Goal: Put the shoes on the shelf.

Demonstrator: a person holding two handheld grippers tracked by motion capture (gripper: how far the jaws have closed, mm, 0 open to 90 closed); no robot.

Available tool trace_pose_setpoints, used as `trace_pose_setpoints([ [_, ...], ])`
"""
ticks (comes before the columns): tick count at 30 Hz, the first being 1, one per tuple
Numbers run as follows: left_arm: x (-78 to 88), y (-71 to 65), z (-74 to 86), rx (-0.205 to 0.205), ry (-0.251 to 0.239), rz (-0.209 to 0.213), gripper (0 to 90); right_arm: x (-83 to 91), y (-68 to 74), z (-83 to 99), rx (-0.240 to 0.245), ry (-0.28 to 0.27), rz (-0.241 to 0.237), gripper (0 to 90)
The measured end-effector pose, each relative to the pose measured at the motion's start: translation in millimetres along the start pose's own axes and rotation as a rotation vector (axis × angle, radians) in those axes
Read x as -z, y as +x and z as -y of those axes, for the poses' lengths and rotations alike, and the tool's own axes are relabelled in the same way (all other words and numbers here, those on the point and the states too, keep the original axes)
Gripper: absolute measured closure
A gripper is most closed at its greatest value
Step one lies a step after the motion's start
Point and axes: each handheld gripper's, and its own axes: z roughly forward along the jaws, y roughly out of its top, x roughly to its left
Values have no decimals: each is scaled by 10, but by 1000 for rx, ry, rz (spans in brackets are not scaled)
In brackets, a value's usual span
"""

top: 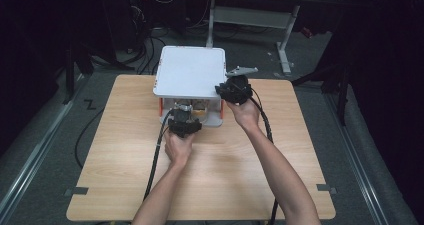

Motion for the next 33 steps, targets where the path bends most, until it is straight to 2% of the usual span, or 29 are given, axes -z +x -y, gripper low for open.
trace_pose_setpoints([
  [2, -39, -13, -15, 13, -12, -15, 325, 0, 0, 0, 0, 0, 0, 741],
  [3, -45, -12, -22, 7, -10, -18, 325, 0, -1, 1, -2, -1, -1, 741],
  [5, -58, -16, -47, 23, -9, 1, 324, -1, -2, -4, -2, 3, -2, 741],
  [7, -63, -20, -59, 9, 3, 1, 321, -1, -6, -3, -3, 3, -5, 742],
  [14, -96, -22, -69, 19, -10, 7, 312, 1, -5, -3, -5, 3, -2, 743],
  [20, -27, -8, -73, -3, -12, -1, 313, 3, -2, -2, -2, 2, 1, 739],
  [22, 13, 3, -78, -17, -9, 8, 313, 6, -3, 7, -15, -1, 0, 735],
  [25, 57, 12, -77, -12, -8, 30, 314, 5, 3, 14, -17, -9, 12, 706],
  [27, 97, 23, -75, -23, -5, 36, 317, 5, -8, 9, -23, -6, 14, 694],
  [31, 192, 74, -58, -25, -30, 59, 326, 5, 6, -9, -26, 6, 9, 631],
  [33, 248, 128, -45, -30, -38, 100, 346, 1, 24, -9, -34, 5, 9, 605],
])
